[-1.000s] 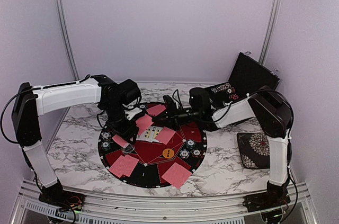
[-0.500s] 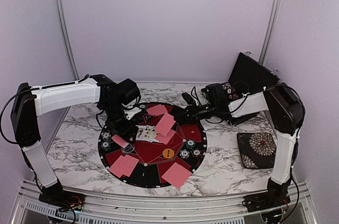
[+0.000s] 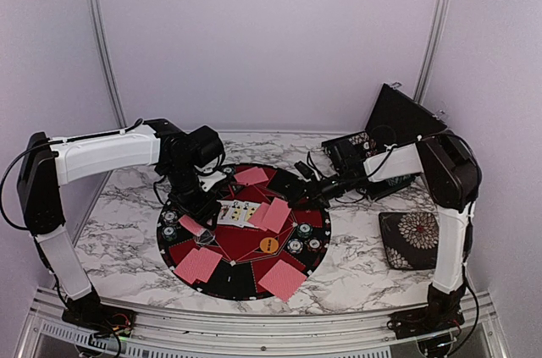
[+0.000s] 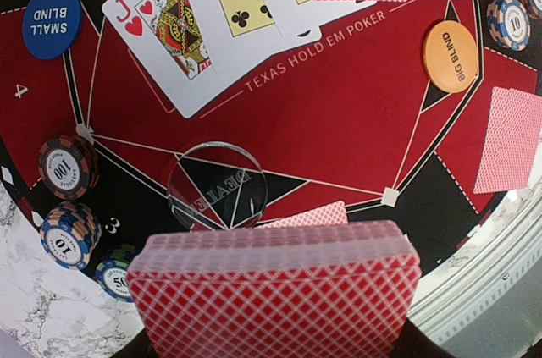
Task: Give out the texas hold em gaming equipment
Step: Distribute the poker card in the community card area.
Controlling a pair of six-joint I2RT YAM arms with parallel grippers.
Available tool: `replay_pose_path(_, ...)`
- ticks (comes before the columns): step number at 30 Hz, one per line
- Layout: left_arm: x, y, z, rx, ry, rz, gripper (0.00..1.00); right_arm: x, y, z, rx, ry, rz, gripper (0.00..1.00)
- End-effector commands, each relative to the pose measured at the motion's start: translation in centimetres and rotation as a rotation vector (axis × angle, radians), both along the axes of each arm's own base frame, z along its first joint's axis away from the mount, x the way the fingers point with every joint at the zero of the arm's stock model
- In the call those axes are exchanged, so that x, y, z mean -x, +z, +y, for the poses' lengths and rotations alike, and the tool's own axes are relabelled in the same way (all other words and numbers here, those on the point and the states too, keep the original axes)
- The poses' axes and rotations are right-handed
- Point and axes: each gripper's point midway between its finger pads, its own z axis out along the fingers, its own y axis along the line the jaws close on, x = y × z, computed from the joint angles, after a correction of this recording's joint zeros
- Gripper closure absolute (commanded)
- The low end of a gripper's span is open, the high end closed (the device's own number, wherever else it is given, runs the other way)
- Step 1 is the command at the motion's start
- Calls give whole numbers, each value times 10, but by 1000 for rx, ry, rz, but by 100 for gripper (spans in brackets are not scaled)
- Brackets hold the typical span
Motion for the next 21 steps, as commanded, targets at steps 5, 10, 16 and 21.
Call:
replay_pose_path(5,1,10,5,11,4,-17,55,-12,-10,0,45,15,-39,100)
replay_pose_path(10,1,9,4,12,2,-14,55,-17,-18,0,69,11,-34,100)
replay_pose_path(16,1,9,3,12,1,-14,55,-20,-24,-1,93,11,-37,97)
replay_pose_path(21,1,8,3,11,1,-9,55,-22,-28,-4,122,6,-47,95)
